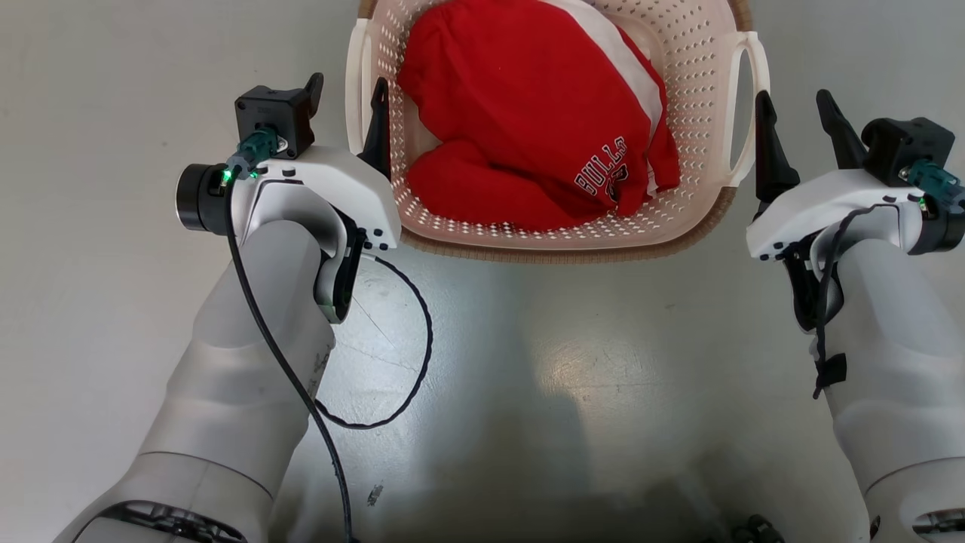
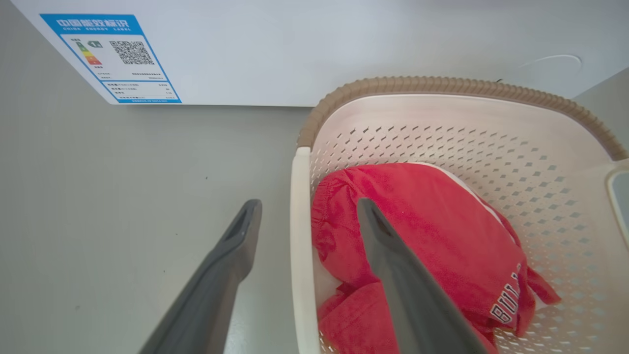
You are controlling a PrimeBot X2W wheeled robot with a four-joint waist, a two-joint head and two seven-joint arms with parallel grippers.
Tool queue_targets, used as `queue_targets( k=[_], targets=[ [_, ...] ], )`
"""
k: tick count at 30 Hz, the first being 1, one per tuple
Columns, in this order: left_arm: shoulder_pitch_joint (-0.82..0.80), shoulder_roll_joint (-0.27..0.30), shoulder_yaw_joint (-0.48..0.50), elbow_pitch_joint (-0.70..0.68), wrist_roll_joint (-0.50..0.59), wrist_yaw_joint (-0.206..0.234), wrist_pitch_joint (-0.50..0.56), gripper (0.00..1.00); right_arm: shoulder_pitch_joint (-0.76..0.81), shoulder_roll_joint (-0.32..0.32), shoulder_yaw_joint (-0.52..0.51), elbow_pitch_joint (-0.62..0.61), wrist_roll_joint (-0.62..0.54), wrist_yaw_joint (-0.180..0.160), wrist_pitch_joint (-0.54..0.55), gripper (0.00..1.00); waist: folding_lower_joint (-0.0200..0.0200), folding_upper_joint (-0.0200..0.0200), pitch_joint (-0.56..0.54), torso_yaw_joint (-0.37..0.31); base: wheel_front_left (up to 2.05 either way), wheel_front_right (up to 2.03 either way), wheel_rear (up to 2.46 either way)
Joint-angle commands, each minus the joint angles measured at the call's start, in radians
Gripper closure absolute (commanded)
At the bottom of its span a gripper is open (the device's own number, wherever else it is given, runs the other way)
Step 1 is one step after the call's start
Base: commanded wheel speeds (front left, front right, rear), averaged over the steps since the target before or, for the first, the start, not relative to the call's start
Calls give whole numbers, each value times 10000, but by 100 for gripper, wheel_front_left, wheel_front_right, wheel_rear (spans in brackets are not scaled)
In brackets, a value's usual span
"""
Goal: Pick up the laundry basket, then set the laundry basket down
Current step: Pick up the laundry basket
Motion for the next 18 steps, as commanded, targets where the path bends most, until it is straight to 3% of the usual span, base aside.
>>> queue_targets(
  k=[1,18],
  targets=[
    [-31,204,129,34,-14,110,-59,0,123,111,265,-61,113,62,-120,0,0,0,110,-14,0,0,0],
    [-896,204,-206,983,-146,155,-59,0,-618,306,915,822,556,62,-120,0,0,0,726,-122,0,0,0]
  ],
)
